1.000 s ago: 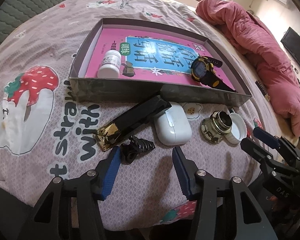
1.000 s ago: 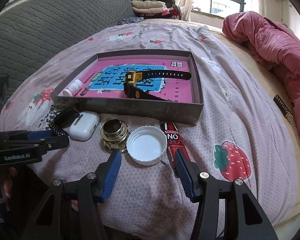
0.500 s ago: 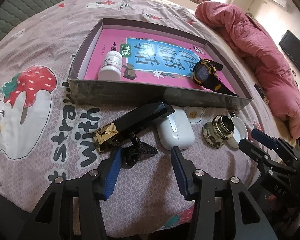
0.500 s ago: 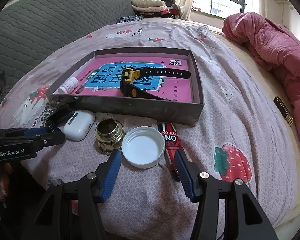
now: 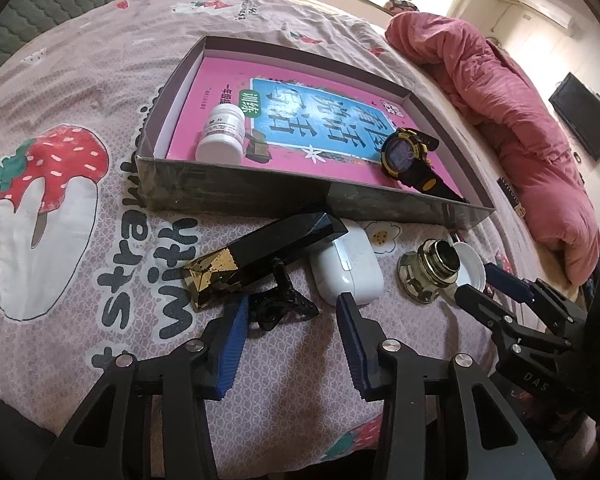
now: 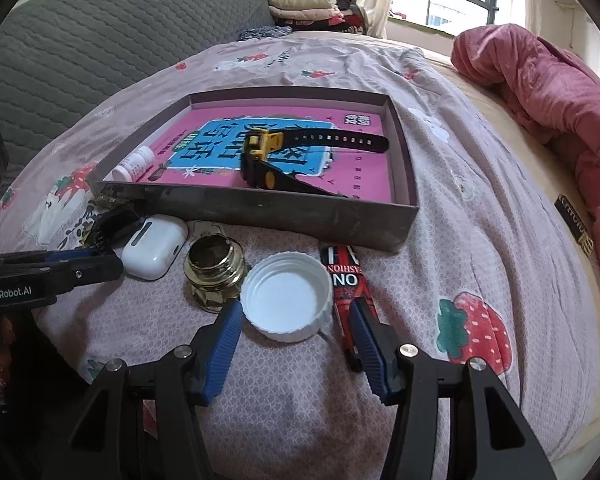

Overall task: Organize rigid objects
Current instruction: 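Grasp the black claw clip with the left tool while the right tool grasps the white bottle cap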

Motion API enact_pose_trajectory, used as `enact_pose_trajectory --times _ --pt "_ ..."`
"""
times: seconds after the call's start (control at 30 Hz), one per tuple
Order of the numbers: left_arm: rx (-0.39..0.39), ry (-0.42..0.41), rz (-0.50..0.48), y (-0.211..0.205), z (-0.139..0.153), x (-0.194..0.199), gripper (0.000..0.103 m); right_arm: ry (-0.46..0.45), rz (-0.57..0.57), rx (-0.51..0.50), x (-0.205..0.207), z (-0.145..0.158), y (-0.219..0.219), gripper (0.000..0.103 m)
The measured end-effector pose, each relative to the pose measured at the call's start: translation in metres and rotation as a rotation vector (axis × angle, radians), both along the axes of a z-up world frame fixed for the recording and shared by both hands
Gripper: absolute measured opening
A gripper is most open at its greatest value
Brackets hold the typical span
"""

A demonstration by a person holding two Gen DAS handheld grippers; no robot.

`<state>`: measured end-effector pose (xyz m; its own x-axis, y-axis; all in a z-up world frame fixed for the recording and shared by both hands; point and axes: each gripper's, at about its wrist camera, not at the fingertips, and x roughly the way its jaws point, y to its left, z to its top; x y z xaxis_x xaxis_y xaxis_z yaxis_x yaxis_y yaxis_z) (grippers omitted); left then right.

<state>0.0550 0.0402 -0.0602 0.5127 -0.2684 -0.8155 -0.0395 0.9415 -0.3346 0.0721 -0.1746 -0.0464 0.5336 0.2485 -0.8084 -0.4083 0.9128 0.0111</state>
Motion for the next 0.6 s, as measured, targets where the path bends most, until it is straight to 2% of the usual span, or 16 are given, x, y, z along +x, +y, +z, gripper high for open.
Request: enact_pose_trajectory --times 0.17,0.5,0.57,0.6 --pt "0.037 -0.01 -0.008 -0.004 0.002 -0.001 0.045 -0.013 0.028 -0.03 -0.001 -0.002 0.008 0.055" --pt "-0.001 -0.014 0.028 0.003 0.001 -0.002 0.045 -0.033 0.052 -0.051 0.006 -0.009 0.018 0.055" --pt "-0.006 -0.015 0.028 0.004 0.001 -0.002 0.042 -0.029 0.055 -0.052 0.007 -0.011 0.019 0.055" --pt "-0.013 -0.017 0.029 0.005 0.001 -0.003 0.037 -0.028 0.054 -0.048 0.007 -0.011 0.019 0.055"
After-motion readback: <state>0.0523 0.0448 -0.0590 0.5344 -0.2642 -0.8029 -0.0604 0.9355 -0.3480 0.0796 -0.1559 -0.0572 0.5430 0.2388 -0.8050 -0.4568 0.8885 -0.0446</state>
